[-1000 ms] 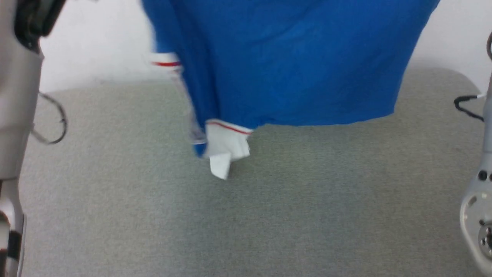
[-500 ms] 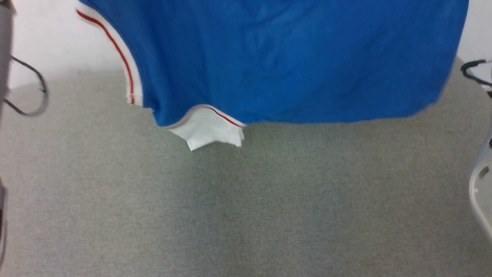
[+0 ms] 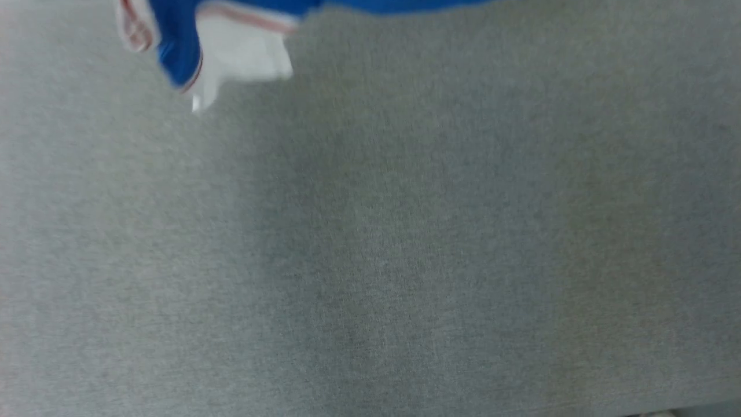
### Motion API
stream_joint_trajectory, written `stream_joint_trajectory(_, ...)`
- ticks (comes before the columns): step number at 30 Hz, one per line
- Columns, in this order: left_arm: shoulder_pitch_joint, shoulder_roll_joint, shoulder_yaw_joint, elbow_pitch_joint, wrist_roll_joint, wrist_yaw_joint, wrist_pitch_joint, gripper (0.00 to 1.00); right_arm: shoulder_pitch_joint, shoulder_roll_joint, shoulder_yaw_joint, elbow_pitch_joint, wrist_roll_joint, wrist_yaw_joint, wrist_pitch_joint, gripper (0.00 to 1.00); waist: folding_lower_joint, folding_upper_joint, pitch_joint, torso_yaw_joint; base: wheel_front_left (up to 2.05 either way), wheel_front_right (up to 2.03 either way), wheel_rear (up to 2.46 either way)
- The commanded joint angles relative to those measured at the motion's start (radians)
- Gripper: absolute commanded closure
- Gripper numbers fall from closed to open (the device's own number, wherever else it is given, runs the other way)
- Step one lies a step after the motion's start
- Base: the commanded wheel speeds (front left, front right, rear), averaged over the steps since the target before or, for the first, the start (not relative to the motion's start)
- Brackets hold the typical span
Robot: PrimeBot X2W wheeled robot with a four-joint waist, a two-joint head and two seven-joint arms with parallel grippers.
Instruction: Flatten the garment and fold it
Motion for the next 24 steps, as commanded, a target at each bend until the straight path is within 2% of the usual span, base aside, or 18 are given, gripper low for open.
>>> stream_joint_trajectory(1, -0.03, -0.002, 0.0, 0.013, 0.016, 0.013, -0.032, 1.0, -0.024, 0.006, 0.01, 0.007, 0.009, -0.001, -0.022, 1.0, -0.0004, -0.0001, 0.174, -0.022, 0.0, 0.0, 0.0)
stream_joint_trajectory(5, -0.079, -0.007, 0.005, 0.038, 0.036, 0.022, -0.125, 1.0, -0.062, 0.009, 0.047, 0.031, 0.03, -0.001, -0.083, 1.0, -0.0004, -0.0001, 0.226, -0.01, 0.0, 0.0, 0.0)
stream_joint_trajectory(10, -0.089, -0.014, 0.01, 0.058, 0.019, -0.013, -0.219, 1.0, -0.075, 0.005, 0.109, 0.045, 0.033, -0.001, -0.147, 1.0, -0.0004, -0.0001, 0.291, 0.014, 0.0, 0.0, 0.0)
stream_joint_trajectory(18, -0.008, -0.003, 0.02, 0.071, -0.048, -0.068, -0.294, 1.0, -0.039, -0.098, 0.248, 0.067, 0.053, -0.001, -0.245, 1.0, -0.0004, -0.0001, 0.351, 0.049, 0.0, 0.0, 0.0)
stream_joint_trajectory(24, 0.104, 0.024, -0.044, 0.001, -0.156, -0.109, -0.218, 1.0, 0.042, -0.209, 0.43, 0.016, 0.169, -0.001, -0.252, 1.0, -0.0004, -0.0001, 0.327, 0.081, 0.0, 0.0, 0.0)
